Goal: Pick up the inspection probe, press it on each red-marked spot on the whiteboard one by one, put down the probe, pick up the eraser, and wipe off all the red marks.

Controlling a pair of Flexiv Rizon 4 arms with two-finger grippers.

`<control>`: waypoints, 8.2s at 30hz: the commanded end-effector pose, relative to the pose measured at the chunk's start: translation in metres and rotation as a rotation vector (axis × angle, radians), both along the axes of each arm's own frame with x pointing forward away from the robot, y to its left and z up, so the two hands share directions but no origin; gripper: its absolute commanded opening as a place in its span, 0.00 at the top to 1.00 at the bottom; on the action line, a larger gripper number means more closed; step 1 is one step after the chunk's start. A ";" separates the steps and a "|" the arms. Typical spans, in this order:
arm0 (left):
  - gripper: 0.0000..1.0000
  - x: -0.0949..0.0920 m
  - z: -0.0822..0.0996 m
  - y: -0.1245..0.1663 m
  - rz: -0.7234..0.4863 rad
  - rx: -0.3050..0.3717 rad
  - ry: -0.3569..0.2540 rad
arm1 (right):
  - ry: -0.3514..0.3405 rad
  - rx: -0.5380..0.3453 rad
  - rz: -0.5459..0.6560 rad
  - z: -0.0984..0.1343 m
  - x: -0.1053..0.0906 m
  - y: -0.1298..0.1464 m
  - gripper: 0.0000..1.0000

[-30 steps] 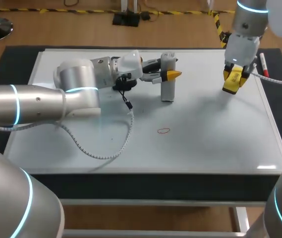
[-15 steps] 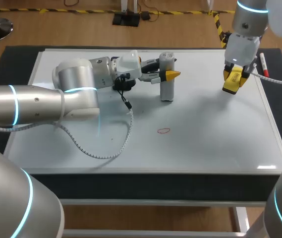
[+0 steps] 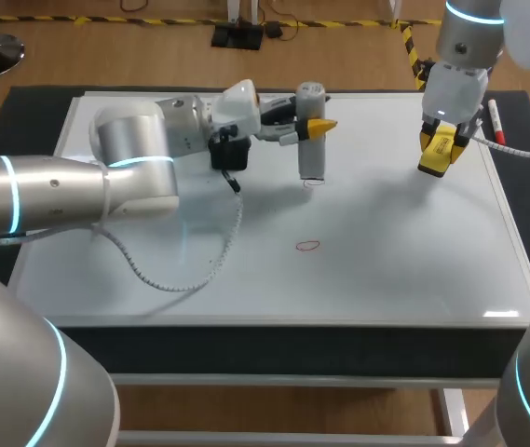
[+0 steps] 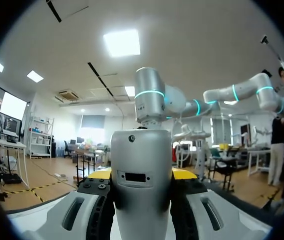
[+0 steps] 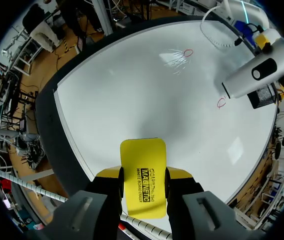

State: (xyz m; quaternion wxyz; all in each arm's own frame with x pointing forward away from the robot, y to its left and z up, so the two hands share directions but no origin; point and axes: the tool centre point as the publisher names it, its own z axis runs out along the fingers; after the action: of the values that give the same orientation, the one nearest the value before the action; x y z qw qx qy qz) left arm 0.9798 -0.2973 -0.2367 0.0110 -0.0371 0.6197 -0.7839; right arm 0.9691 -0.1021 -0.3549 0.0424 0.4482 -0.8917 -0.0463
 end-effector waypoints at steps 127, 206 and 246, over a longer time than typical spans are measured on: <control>1.00 -0.060 0.012 0.222 0.051 0.173 0.009 | 0.101 0.016 0.591 -0.060 -0.026 0.240 1.00; 1.00 -0.060 0.012 0.222 0.051 0.173 0.009 | 0.078 -0.021 0.521 -0.065 -0.010 0.234 1.00; 1.00 -0.060 0.012 0.222 0.051 0.173 0.009 | 0.023 -0.010 0.259 -0.016 0.037 0.083 1.00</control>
State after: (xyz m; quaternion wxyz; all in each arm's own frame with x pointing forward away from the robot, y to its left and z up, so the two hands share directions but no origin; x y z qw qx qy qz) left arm 0.9196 -0.0754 -0.2259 0.0318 -0.0553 0.6839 -0.7267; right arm 1.0066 -0.0077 -0.3765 0.0641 0.5581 -0.8264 -0.0386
